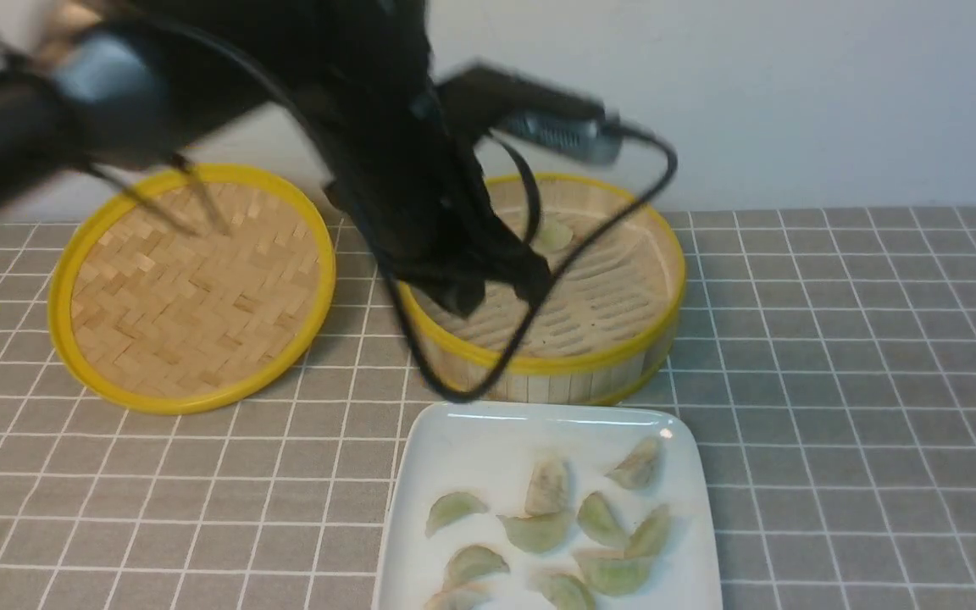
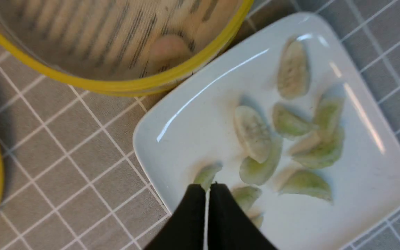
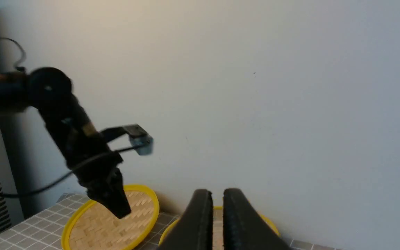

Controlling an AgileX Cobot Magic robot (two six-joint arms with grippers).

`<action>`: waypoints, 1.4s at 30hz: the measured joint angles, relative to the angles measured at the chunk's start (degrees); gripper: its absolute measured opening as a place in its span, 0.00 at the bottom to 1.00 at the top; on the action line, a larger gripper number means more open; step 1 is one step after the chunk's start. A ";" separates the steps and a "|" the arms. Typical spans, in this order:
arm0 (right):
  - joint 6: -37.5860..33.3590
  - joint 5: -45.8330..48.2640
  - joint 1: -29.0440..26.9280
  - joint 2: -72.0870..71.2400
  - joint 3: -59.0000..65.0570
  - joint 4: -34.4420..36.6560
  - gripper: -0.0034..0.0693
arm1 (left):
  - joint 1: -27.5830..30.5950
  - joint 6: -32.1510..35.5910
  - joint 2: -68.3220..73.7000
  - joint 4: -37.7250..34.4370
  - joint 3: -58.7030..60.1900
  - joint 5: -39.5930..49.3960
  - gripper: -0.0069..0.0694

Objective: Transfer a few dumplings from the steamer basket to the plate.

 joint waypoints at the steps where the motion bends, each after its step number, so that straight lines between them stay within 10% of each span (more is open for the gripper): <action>1: 0.00 0.00 0.00 0.00 0.00 0.02 0.10 | 0.00 0.00 -1.27 -0.09 0.34 0.01 0.09; 24: 0.13 -1.91 0.00 0.00 0.00 -2.90 0.10 | 0.00 -0.31 -63.33 -3.24 58.38 -53.07 0.08; 42: -0.05 -1.91 0.00 0.00 0.00 -2.95 0.10 | 0.00 -0.22 -68.80 -3.47 61.14 -54.31 0.08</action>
